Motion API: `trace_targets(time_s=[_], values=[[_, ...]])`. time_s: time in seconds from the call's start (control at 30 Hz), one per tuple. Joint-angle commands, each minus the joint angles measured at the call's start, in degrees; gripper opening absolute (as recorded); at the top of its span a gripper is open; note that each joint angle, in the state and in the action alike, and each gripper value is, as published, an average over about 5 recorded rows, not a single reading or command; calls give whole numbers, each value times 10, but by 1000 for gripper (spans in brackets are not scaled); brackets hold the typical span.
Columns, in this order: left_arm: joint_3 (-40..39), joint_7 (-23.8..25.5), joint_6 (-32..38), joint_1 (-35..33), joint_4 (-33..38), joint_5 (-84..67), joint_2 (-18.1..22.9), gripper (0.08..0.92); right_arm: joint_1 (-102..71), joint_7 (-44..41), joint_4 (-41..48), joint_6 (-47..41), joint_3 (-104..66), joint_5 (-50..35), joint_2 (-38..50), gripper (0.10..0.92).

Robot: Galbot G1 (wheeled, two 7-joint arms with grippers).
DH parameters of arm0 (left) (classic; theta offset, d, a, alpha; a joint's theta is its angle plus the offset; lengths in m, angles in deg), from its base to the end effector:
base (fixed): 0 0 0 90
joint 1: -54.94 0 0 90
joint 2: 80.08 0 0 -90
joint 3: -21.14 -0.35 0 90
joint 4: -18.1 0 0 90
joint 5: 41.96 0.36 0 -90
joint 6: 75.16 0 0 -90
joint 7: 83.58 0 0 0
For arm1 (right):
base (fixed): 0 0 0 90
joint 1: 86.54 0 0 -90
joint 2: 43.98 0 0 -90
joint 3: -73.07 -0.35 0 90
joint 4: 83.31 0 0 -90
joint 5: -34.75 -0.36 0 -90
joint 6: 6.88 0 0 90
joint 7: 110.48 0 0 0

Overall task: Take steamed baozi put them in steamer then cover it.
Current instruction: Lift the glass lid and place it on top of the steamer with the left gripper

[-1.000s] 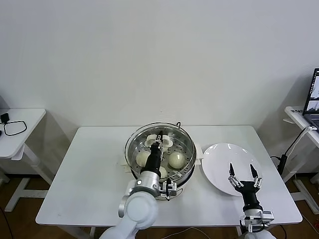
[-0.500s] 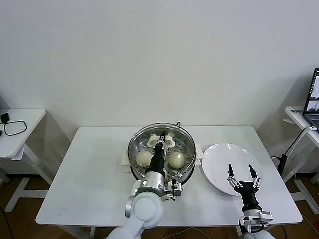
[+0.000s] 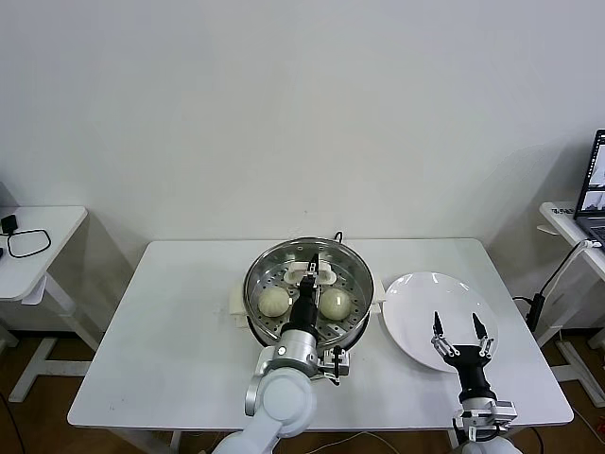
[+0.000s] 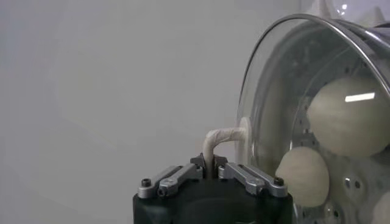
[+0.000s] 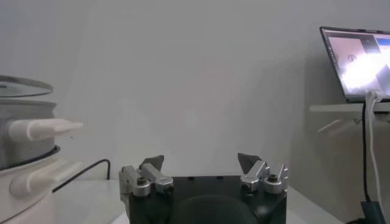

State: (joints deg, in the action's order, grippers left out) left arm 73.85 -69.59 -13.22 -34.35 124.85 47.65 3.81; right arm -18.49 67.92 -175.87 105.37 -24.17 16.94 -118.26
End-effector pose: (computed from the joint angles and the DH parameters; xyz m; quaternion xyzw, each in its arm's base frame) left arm 0.2775 -0.1815 -0.2637 0.0624 0.7165 0.6918 0.0641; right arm 0.2154 -0.1341 -0.4201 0.0424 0.9982 -0.0054 0.0421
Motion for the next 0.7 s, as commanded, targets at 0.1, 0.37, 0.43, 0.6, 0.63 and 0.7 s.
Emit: trace_targets(time_s=[0.1, 0.37, 0.43, 0.6, 0.63, 0.7], values=[[3, -2, 3, 0, -6, 5, 3, 189, 0, 0, -2, 0, 1, 1, 0, 823], [0, -3, 6, -1, -12, 6, 5, 189, -1, 0, -4, 0, -1, 0, 0, 823], [0, -3, 7, -1, -14, 6, 5, 189, -1, 0, -4, 0, -2, 0, 0, 823], [2, -5, 9, 1, -19, 7, 5, 189, -2, -1, -4, 0, -2, 0, 1, 823], [2, -5, 9, 1, -19, 7, 4, 189, -2, -1, -4, 0, -1, 0, 1, 823], [4, -6, 10, 1, -20, 8, 4, 189, -1, -1, -3, 0, -1, 0, 1, 823]])
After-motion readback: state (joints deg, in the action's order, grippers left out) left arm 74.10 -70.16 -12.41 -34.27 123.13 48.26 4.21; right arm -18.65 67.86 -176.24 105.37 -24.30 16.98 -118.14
